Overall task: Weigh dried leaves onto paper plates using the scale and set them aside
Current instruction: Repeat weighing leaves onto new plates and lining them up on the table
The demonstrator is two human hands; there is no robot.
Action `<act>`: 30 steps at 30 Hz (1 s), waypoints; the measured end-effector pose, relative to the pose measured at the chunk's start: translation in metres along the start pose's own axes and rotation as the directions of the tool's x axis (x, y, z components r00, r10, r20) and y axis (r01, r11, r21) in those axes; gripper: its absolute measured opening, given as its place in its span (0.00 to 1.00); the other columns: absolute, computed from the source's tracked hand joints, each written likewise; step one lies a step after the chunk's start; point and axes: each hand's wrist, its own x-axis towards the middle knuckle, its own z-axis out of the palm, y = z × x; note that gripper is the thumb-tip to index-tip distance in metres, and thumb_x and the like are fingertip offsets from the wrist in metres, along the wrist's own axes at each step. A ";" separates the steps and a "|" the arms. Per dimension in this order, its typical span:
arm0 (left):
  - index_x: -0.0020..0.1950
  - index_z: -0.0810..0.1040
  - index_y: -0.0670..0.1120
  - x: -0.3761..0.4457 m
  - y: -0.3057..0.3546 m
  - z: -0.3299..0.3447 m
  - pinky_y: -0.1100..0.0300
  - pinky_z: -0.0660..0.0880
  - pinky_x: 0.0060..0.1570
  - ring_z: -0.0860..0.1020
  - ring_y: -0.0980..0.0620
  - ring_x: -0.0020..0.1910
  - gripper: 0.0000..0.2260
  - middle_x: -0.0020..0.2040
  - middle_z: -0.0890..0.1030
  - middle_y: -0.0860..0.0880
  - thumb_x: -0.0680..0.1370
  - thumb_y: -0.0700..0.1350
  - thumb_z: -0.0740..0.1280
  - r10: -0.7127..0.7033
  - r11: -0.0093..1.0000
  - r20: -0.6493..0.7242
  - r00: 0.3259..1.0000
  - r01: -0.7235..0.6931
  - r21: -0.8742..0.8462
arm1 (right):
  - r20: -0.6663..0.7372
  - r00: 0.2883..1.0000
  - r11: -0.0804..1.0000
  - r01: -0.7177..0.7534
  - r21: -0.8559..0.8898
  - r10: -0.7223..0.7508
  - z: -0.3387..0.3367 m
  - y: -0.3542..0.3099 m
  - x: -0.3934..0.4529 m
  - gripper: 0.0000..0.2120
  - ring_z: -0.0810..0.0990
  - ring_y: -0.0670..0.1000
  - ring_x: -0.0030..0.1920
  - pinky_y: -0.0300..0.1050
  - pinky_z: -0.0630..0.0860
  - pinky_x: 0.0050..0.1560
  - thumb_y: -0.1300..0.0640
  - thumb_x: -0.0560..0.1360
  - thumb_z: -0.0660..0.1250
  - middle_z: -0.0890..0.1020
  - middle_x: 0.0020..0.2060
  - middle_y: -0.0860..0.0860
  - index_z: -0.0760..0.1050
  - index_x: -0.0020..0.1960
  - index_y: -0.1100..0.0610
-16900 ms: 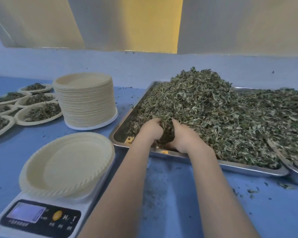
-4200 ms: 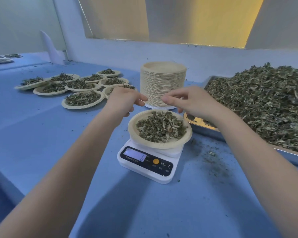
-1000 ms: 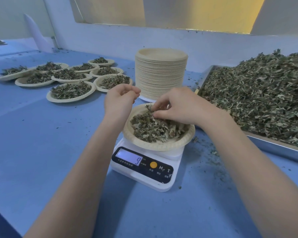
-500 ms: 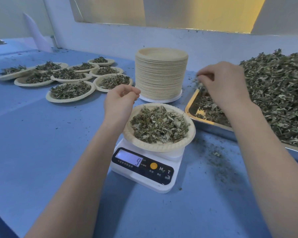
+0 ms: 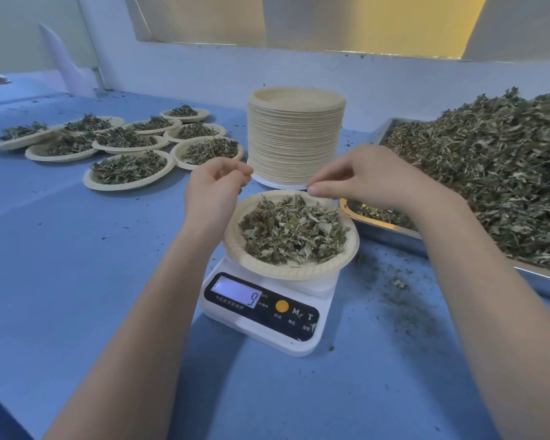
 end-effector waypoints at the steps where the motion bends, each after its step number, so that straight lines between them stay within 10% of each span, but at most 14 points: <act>1: 0.38 0.79 0.51 0.000 0.000 0.000 0.62 0.70 0.41 0.75 0.59 0.38 0.10 0.39 0.80 0.55 0.74 0.37 0.64 0.002 1.000 0.003 1.000 -0.002 -0.003 | 0.026 1.000 1.000 0.007 0.014 -0.007 0.000 -0.001 0.000 0.05 0.78 0.35 0.43 0.30 0.72 0.41 0.42 0.70 0.71 0.82 0.42 0.36 0.82 0.45 0.40; 8: 0.37 0.79 0.51 -0.003 -0.003 -0.005 0.65 0.69 0.38 0.75 0.59 0.37 0.11 0.40 0.80 0.54 0.74 0.37 0.64 0.001 1.000 0.000 1.000 -0.001 -0.011 | 0.068 0.997 0.998 0.026 0.059 -0.030 0.000 -0.009 -0.003 0.12 0.80 0.35 0.38 0.21 0.68 0.30 0.38 0.67 0.71 0.83 0.41 0.37 0.83 0.47 0.41; 15: 0.38 0.79 0.52 -0.002 -0.005 -0.008 0.65 0.69 0.38 0.75 0.58 0.37 0.11 0.41 0.80 0.53 0.74 0.37 0.64 -0.012 1.000 -0.001 1.000 0.012 -0.012 | 0.140 0.990 0.999 0.036 -0.004 -0.035 -0.002 -0.015 -0.006 0.14 0.73 0.24 0.41 0.30 0.67 0.39 0.35 0.65 0.70 0.81 0.43 0.36 0.82 0.47 0.39; 30: 0.39 0.79 0.49 -0.002 -0.007 -0.009 0.67 0.69 0.36 0.75 0.59 0.36 0.10 0.40 0.80 0.52 0.74 0.36 0.63 -0.034 0.999 0.016 0.999 0.034 -0.014 | 0.204 0.979 0.993 0.033 -0.117 -0.009 0.007 -0.019 -0.004 0.09 0.75 0.33 0.38 0.26 0.69 0.34 0.48 0.70 0.73 0.79 0.39 0.37 0.81 0.50 0.43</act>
